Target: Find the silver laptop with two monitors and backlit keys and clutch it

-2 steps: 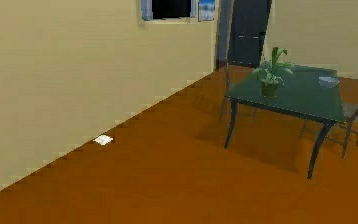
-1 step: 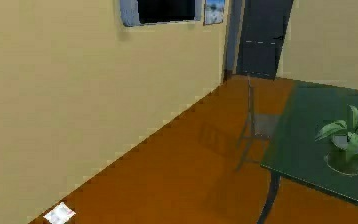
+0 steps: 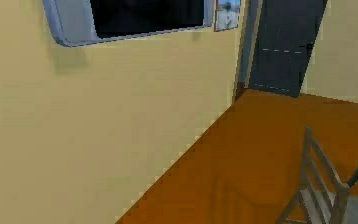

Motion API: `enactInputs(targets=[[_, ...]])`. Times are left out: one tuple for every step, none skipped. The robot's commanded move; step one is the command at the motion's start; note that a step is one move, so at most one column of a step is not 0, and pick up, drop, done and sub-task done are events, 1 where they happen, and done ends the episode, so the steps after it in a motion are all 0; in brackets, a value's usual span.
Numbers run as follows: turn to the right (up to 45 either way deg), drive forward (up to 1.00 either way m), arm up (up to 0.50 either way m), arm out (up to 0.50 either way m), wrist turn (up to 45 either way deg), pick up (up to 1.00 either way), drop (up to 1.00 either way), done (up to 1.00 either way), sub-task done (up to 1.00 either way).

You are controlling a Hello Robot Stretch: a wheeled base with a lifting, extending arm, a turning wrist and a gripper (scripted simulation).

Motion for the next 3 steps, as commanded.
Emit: enactInputs(targets=[[0.0, 0.7, 0.0, 0.0, 0.0, 0.0, 0.0, 0.0, 0.0], [-45.0, 0.0, 0.0, 0.0, 0.0, 0.0, 0.0, 0.0, 0.0], [-45.0, 0.0, 0.0, 0.0, 0.0, 0.0, 0.0, 0.0, 0.0]])
